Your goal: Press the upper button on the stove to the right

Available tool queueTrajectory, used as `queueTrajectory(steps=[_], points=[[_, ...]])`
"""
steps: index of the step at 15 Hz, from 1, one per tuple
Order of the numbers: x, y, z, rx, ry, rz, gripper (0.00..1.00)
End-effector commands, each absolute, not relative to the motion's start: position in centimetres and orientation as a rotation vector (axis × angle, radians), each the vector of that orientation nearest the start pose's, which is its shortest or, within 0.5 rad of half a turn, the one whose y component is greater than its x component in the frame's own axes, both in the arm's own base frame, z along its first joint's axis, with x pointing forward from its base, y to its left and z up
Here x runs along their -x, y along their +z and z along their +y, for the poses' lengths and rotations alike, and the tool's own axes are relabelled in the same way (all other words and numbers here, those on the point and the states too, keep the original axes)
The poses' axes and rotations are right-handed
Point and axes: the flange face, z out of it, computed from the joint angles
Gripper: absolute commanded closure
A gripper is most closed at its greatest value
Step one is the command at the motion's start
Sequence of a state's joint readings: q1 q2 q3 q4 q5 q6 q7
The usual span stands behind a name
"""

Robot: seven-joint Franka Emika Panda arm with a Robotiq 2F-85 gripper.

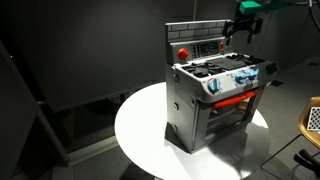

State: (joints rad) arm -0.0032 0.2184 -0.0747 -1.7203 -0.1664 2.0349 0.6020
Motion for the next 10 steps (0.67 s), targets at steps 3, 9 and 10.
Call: queueTrajectory(steps=[3,9,10], points=[[-59.5,48.4,-5.7,3.153,-0.037,0.869,0.0],[-55.4,49.3,-5.3,3.163,0.074,0.673,0.0],[-54.6,49.5,-5.2,3.166,0.073,0.633,0.0]])
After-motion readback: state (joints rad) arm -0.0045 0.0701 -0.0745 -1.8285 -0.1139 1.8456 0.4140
